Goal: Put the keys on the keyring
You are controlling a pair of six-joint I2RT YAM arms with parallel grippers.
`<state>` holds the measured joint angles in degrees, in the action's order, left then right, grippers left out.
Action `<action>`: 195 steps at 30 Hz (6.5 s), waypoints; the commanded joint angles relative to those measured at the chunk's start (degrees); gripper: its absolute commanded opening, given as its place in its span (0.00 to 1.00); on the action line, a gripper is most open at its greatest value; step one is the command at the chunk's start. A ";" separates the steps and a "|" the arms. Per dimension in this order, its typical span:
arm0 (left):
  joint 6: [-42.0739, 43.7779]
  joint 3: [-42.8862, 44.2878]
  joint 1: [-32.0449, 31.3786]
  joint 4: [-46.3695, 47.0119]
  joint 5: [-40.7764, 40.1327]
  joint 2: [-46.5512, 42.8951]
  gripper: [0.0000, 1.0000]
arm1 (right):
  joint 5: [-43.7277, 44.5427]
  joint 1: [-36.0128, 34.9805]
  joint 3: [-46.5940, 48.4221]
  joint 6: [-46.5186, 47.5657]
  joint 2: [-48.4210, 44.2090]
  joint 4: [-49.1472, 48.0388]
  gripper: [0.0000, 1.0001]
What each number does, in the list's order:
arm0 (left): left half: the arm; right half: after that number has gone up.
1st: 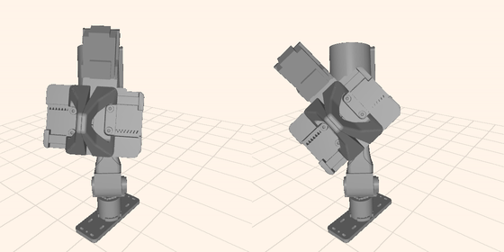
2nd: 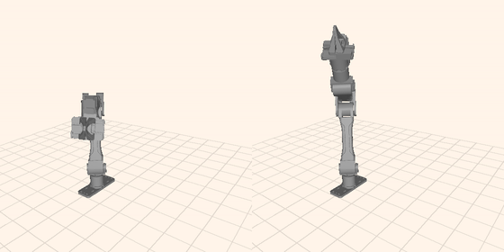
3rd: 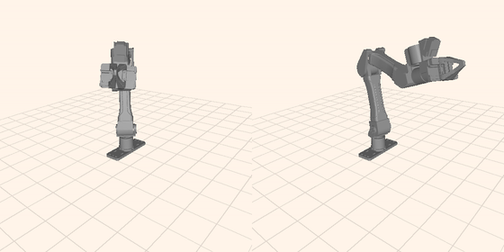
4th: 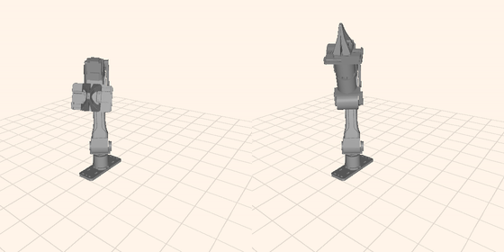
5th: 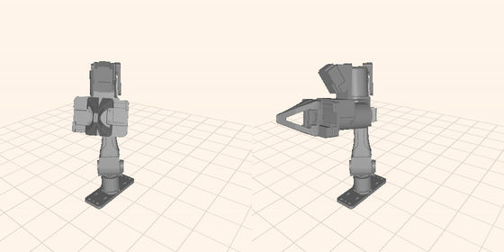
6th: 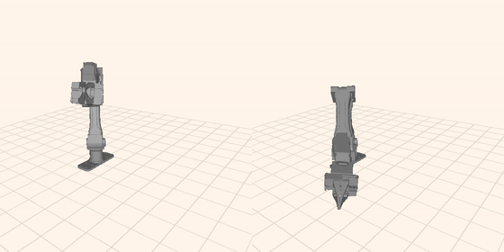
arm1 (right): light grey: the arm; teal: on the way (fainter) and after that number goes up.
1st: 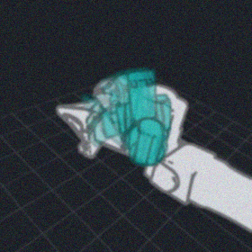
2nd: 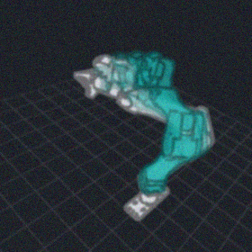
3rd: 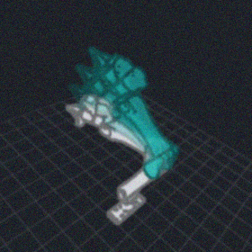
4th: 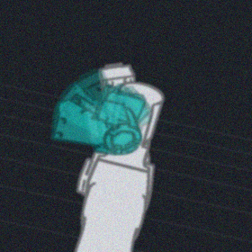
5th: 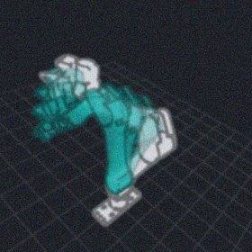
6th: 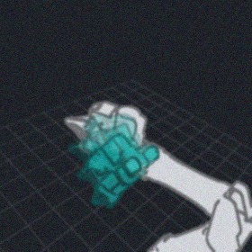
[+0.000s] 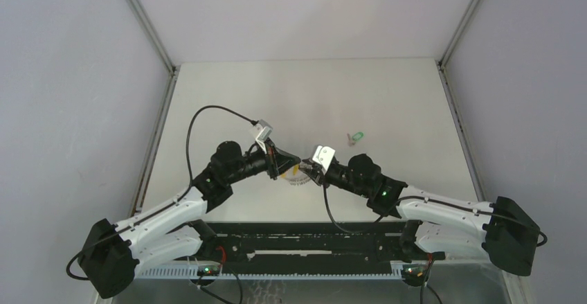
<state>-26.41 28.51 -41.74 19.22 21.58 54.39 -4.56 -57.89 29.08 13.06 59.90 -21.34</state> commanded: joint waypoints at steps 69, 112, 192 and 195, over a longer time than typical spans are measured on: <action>-16.94 -4.59 3.01 26.47 10.58 5.44 0.08 | -21.31 9.72 -6.55 1.44 -7.96 -31.76 0.00; 9.45 -11.79 -0.41 17.11 -3.64 -3.67 0.55 | -17.00 11.35 0.46 -1.54 0.55 -16.61 0.00; -23.15 -17.64 25.20 50.04 -2.92 34.16 1.00 | 23.73 19.44 1.06 -23.64 -22.67 21.78 1.00; -17.91 -17.87 25.61 37.53 -4.92 24.21 1.00 | 25.70 19.55 1.08 -24.12 -24.47 22.31 1.00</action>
<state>-51.46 11.42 -16.93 68.07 18.85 89.54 16.80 -38.79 29.43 -8.38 37.93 1.23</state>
